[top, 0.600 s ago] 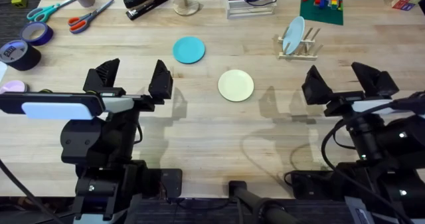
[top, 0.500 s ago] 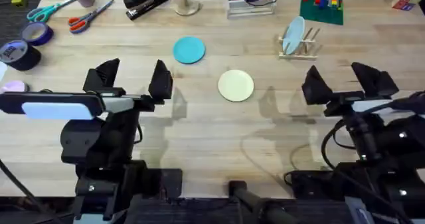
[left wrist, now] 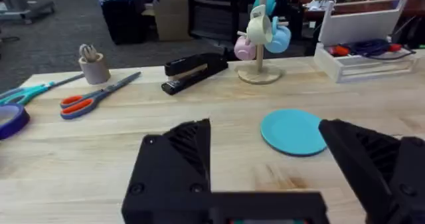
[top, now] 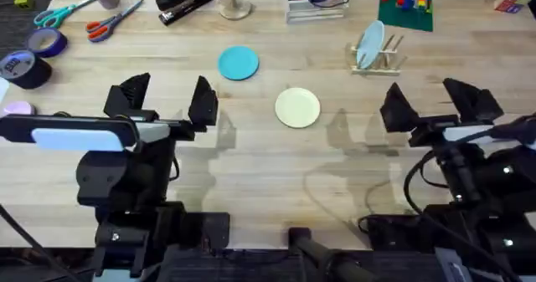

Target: Pick up the plates from the table one by one and place each into a slot on the dish rack.

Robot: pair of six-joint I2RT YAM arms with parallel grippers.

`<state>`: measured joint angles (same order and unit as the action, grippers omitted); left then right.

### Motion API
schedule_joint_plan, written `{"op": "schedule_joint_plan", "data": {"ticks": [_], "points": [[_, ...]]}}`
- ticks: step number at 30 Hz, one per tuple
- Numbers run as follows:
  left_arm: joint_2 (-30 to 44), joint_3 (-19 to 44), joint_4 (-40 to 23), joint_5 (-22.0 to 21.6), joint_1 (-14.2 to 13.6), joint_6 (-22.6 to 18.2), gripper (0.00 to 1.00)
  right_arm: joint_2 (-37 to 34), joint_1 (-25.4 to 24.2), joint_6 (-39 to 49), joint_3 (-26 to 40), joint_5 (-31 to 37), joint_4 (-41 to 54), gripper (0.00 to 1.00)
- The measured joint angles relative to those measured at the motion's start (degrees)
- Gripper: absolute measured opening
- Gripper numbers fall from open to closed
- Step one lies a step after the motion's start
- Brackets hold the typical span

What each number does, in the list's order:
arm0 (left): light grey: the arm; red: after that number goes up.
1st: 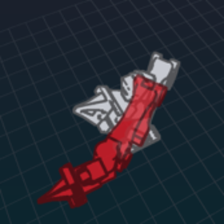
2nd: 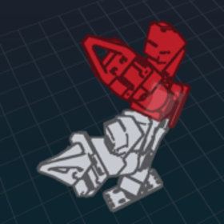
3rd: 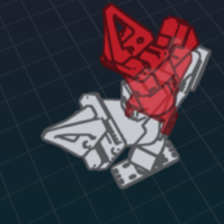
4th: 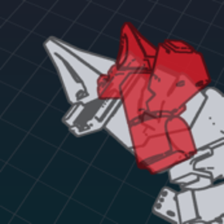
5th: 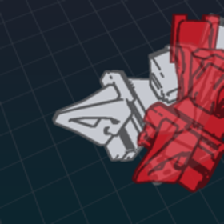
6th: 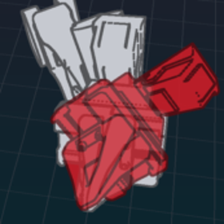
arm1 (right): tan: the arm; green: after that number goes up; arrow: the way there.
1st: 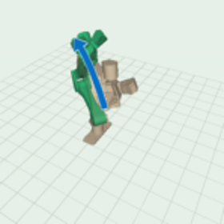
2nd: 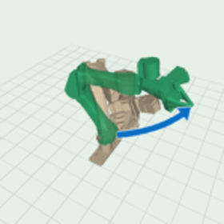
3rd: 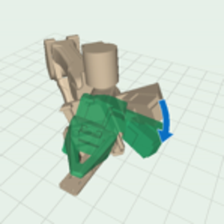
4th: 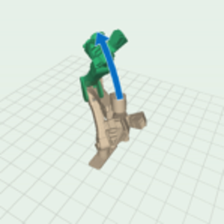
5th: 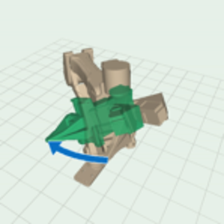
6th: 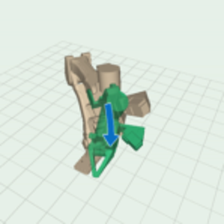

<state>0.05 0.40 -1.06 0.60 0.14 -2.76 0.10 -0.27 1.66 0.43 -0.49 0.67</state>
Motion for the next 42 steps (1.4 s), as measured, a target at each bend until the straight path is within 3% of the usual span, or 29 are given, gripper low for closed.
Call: {"op": "schedule_joint_plan", "data": {"ticks": [3, 8, 16, 22, 32, 37, 42], "points": [[0.0, 0.4, -1.0, 0.0, 0.0, -1.4, 0.993, 0.0, 0.0, 0.3, 0.1, 0.1, 0.2, 0.995], [0.0, 6.6, -10.7, 0.0, 0.0, -2.3, 0.993, -0.1, 0.0, 0.5, 4.1, 0.0, 7.8, 0.995], [8.1, 29.2, -28.2, 0.2, 0.0, -0.6, 0.993, -6.5, 0.0, 0.5, 24.4, 0.0, 26.2, 0.994], [22.9, 47.4, -41.1, 2.4, 0.0, 0.2, 0.993, -20.1, 0.0, 0.6, 42.0, 0.0, 39.0, 0.992], [48.4, 75.0, -59.1, 5.8, 0.0, 2.7, 0.993, -45.2, 0.0, 0.7, 63.5, -1.9, 53.8, 0.992], [58.2, 84.5, -64.6, 8.3, 0.0, 3.7, 0.993, -54.2, 0.0, -1.1, 70.3, -5.0, 59.2, 0.993], [63.4, 87.8, -65.8, 9.3, 0.0, 4.1, 0.993, -59.7, 0.0, -3.7, 72.9, -6.5, 59.8, 0.993]]}}
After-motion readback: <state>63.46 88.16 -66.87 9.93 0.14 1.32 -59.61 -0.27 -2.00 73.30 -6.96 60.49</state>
